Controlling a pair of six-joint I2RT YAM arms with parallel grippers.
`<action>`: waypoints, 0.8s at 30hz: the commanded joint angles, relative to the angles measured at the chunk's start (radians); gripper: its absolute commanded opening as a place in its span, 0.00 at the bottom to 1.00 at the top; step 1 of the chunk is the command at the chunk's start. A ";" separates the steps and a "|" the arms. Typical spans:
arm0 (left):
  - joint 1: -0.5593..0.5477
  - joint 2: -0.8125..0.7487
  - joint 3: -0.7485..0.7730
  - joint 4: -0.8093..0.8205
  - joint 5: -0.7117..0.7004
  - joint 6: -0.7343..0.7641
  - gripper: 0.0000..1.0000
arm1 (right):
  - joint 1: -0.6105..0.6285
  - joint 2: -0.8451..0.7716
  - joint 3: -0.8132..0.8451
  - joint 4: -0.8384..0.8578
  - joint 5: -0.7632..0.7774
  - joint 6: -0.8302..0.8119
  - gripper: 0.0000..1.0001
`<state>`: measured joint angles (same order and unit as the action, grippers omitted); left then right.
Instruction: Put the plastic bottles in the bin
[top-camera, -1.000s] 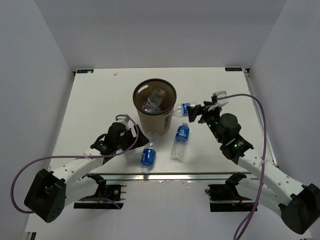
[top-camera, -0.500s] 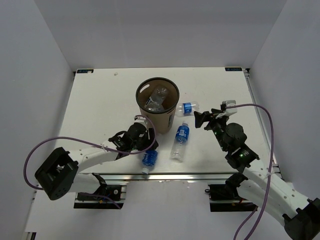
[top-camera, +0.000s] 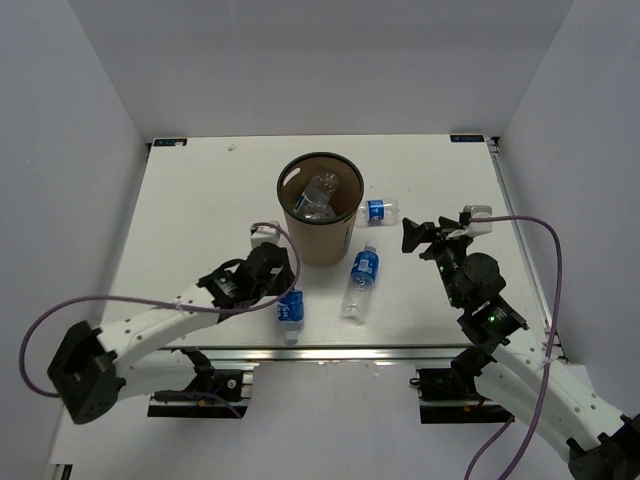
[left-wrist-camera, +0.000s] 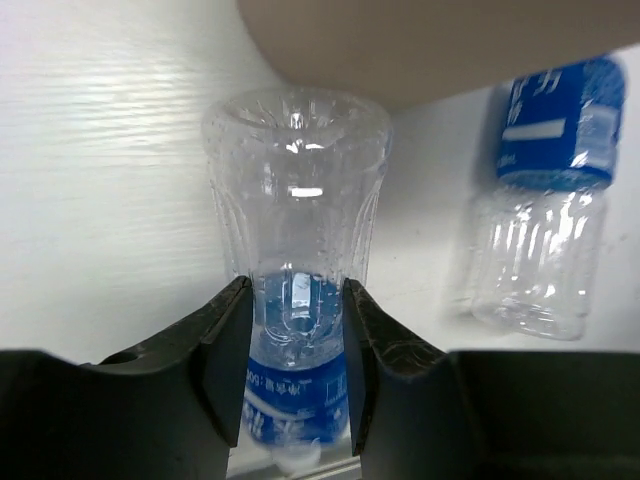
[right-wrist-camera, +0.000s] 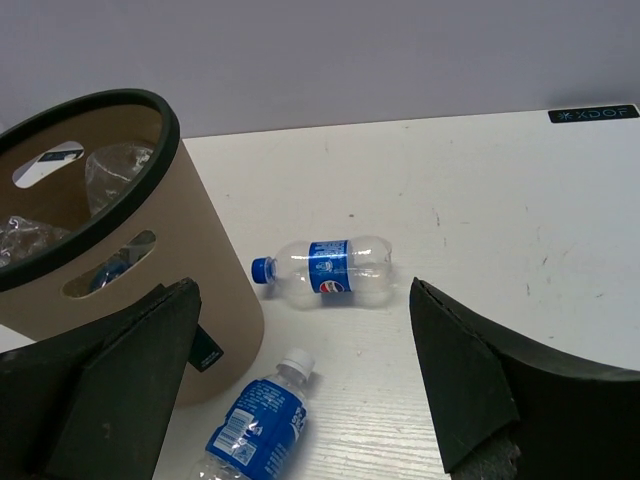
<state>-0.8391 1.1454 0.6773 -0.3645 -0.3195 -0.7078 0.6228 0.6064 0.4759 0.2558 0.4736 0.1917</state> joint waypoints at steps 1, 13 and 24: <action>-0.003 -0.159 0.088 -0.174 -0.170 -0.058 0.33 | -0.005 -0.017 -0.008 0.017 0.036 0.009 0.89; -0.003 -0.277 0.510 -0.214 -0.516 0.043 0.26 | -0.009 -0.034 0.000 0.008 0.028 0.017 0.89; -0.003 0.296 1.108 0.030 -0.520 0.548 0.19 | -0.009 -0.049 0.003 -0.012 0.079 -0.003 0.89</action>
<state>-0.8398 1.3071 1.7187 -0.3336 -0.8425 -0.3157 0.6170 0.5747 0.4755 0.2306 0.5018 0.1986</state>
